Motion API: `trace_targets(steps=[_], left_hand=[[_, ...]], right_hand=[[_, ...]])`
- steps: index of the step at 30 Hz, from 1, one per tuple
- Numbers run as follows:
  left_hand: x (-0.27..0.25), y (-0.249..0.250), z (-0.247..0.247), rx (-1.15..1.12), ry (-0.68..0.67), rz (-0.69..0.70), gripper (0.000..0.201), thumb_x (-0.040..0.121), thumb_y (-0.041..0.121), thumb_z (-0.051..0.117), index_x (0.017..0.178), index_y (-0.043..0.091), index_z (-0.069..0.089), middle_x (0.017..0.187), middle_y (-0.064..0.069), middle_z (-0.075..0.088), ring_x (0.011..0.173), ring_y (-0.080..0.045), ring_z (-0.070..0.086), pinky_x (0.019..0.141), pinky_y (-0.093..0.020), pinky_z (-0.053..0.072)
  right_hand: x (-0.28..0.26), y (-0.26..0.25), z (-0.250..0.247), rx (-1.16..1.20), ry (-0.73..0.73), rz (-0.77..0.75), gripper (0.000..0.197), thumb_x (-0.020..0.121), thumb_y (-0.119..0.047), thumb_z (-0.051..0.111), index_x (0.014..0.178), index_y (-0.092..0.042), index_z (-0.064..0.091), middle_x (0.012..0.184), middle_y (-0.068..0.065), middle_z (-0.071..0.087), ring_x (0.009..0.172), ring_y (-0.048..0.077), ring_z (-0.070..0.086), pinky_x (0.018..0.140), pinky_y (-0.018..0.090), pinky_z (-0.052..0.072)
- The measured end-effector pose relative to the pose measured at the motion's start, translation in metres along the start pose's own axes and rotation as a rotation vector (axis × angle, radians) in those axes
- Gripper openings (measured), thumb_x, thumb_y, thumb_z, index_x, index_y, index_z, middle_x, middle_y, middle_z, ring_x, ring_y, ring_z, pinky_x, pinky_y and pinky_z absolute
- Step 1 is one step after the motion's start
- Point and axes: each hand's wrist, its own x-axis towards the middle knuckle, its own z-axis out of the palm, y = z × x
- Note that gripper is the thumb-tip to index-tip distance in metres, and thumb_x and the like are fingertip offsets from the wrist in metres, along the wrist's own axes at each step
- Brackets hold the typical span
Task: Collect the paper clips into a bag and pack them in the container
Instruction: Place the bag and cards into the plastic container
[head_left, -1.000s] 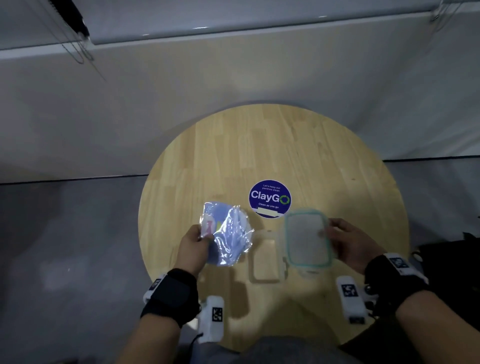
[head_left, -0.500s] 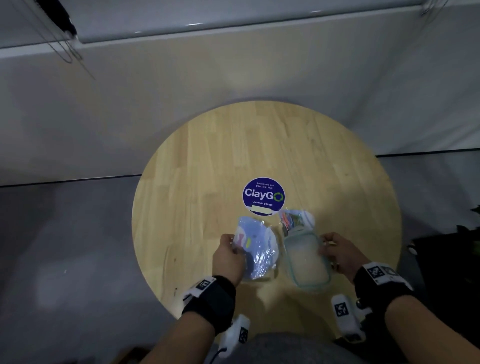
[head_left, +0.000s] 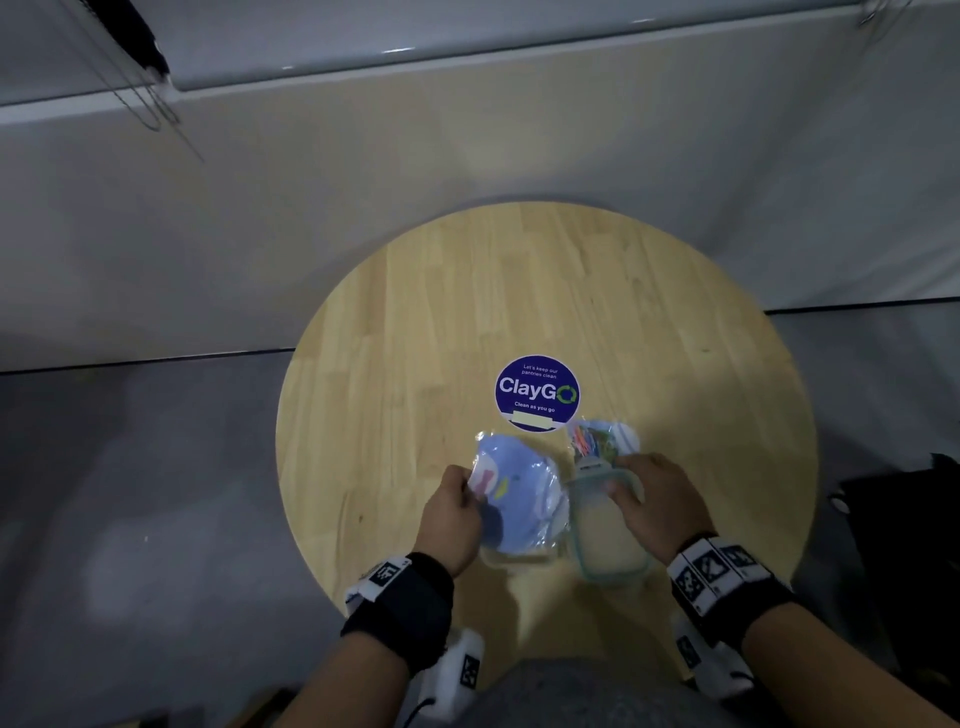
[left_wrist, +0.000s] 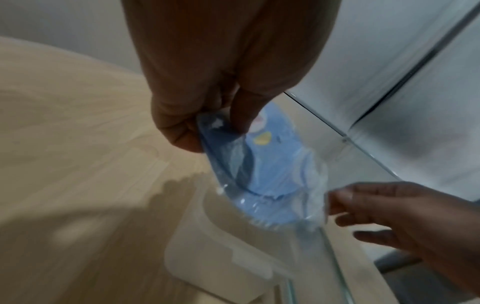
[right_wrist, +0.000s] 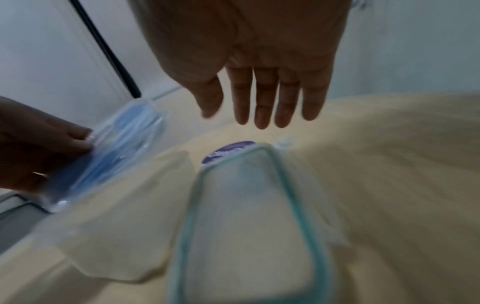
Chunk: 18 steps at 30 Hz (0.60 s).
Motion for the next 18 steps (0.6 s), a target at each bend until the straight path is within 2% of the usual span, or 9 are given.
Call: trace_targets(steps=[1,3,5,6,8,10,12,15,18], left_hand=[[0.0,0.001,-0.001,-0.093,-0.013,-0.016,0.012,0.095,0.013,0.046,0.084,0.01,0.045,0.073,-0.001,0.05,0.068,-0.017,0.043,0.059,-0.028,0.035],[-0.001,0.002,-0.001,-0.238,-0.021,-0.06,0.016,0.096,0.022,0.049,0.089,0.007,0.048,0.08,-0.003,0.053,0.074,-0.018,0.046,0.069,-0.032,0.04],[-0.001,0.004,0.001,-0.316,-0.03,-0.07,0.016,0.096,0.023,0.049,0.093,0.008,0.049,0.085,-0.004,0.056,0.078,-0.02,0.05,0.071,-0.036,0.044],[-0.002,0.006,0.001,-0.327,-0.033,-0.061,0.012,0.096,0.02,0.049,0.095,0.008,0.049,0.088,-0.004,0.058,0.079,-0.019,0.051,0.072,-0.034,0.045],[-0.002,0.009,0.0,-0.328,-0.036,-0.039,0.01,0.094,0.01,0.048,0.104,0.007,0.047,0.095,-0.003,0.06,0.082,-0.015,0.055,0.069,-0.026,0.046],[0.0,0.011,-0.004,-0.35,-0.036,-0.016,0.026,0.092,0.005,0.05,0.116,0.012,0.041,0.104,-0.001,0.062,0.091,-0.013,0.06,0.071,-0.023,0.047],[0.005,0.01,-0.008,-0.358,-0.014,0.006,0.043,0.09,0.002,0.051,0.126,0.021,0.035,0.108,-0.001,0.061,0.097,-0.014,0.06,0.075,-0.021,0.048],[0.008,0.014,-0.008,-0.302,0.008,0.086,0.035,0.088,-0.005,0.047,0.118,0.014,0.045,0.102,0.001,0.06,0.092,-0.015,0.057,0.069,-0.012,0.046],[0.005,0.02,-0.003,-0.254,0.012,0.167,0.021,0.091,-0.006,0.042,0.103,0.009,0.049,0.09,0.003,0.06,0.08,-0.01,0.055,0.063,-0.007,0.043]], right_hand=[[-0.001,-0.013,0.0,0.105,-0.008,-0.044,0.03,0.087,-0.029,0.062,0.115,-0.018,0.063,0.113,0.005,0.065,0.107,0.023,0.058,0.095,0.037,0.046],[-0.002,-0.042,0.0,0.384,-0.182,-0.041,0.023,0.089,-0.032,0.06,0.111,-0.027,0.062,0.107,-0.004,0.068,0.101,0.013,0.062,0.094,0.033,0.047],[-0.002,-0.065,0.003,0.618,-0.355,-0.005,0.017,0.091,-0.029,0.058,0.108,-0.032,0.058,0.106,-0.008,0.068,0.102,0.013,0.064,0.091,0.032,0.049],[-0.001,-0.072,0.005,0.669,-0.382,-0.006,0.019,0.091,-0.023,0.057,0.108,-0.033,0.057,0.107,-0.008,0.068,0.103,0.014,0.064,0.089,0.034,0.051],[0.0,-0.079,0.006,0.613,-0.364,-0.067,0.032,0.091,-0.012,0.055,0.115,-0.033,0.053,0.113,-0.009,0.064,0.108,0.014,0.061,0.092,0.036,0.049],[0.001,-0.08,0.007,0.472,-0.336,-0.1,0.043,0.093,-0.008,0.052,0.132,-0.025,0.046,0.121,-0.012,0.051,0.118,0.009,0.048,0.098,0.028,0.038],[0.003,-0.077,0.01,0.388,-0.311,-0.13,0.043,0.094,-0.011,0.051,0.135,-0.02,0.043,0.121,-0.01,0.048,0.12,0.01,0.043,0.098,0.026,0.034],[-0.001,-0.076,0.017,0.303,-0.288,-0.167,0.039,0.094,-0.018,0.05,0.132,-0.023,0.042,0.118,-0.004,0.055,0.112,0.013,0.049,0.093,0.03,0.04],[-0.004,-0.077,0.021,0.284,-0.246,-0.168,0.02,0.094,-0.024,0.05,0.114,-0.024,0.046,0.102,0.003,0.061,0.095,0.021,0.056,0.084,0.036,0.047]])
